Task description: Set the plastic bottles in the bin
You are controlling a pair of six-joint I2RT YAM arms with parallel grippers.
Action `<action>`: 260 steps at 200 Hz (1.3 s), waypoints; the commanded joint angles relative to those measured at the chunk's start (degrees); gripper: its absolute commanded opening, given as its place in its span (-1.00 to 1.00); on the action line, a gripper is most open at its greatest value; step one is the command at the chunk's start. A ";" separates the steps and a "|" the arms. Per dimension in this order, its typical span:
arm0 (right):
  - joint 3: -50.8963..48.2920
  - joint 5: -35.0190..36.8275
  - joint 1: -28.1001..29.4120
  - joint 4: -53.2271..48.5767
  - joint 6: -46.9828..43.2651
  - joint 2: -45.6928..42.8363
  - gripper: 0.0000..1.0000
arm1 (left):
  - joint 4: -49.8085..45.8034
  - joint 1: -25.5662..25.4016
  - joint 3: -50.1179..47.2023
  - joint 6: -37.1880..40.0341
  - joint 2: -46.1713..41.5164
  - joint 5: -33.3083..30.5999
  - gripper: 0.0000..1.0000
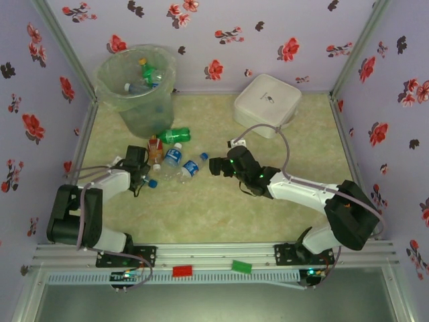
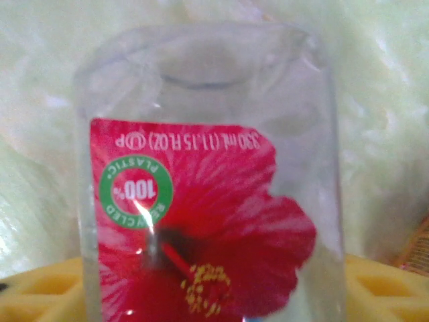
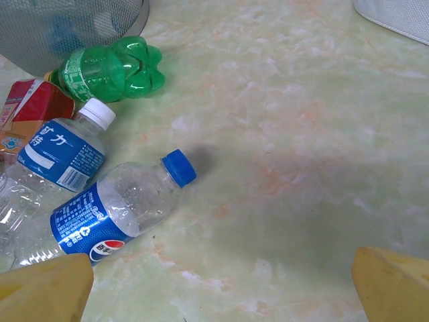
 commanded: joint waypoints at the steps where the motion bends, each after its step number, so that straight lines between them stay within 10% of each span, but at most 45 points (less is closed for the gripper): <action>1: -0.91 1.72 -0.38 -0.34 0.19 -1.95 0.99 | 0.27 0.02 -0.77 -0.25 0.60 -2.19 0.21; 45: -1.13 1.74 -0.39 0.00 0.12 -2.35 0.99 | -0.23 2.07 -1.71 3.17 -9.09 -3.75 0.11; 117: -0.26 0.69 -0.40 1.07 1.13 -1.35 0.99 | -2.33 4.49 14.03 29.27 -24.74 -2.83 -0.04; 168: 0.77 -0.37 -0.40 0.80 3.15 -0.25 0.99 | -1.81 5.86 35.16 41.11 -13.99 1.66 -0.06; 260: -1.01 1.03 -0.41 -0.66 3.23 -3.76 0.99 | -16.57 9.50 78.00 39.54 20.52 17.85 -0.05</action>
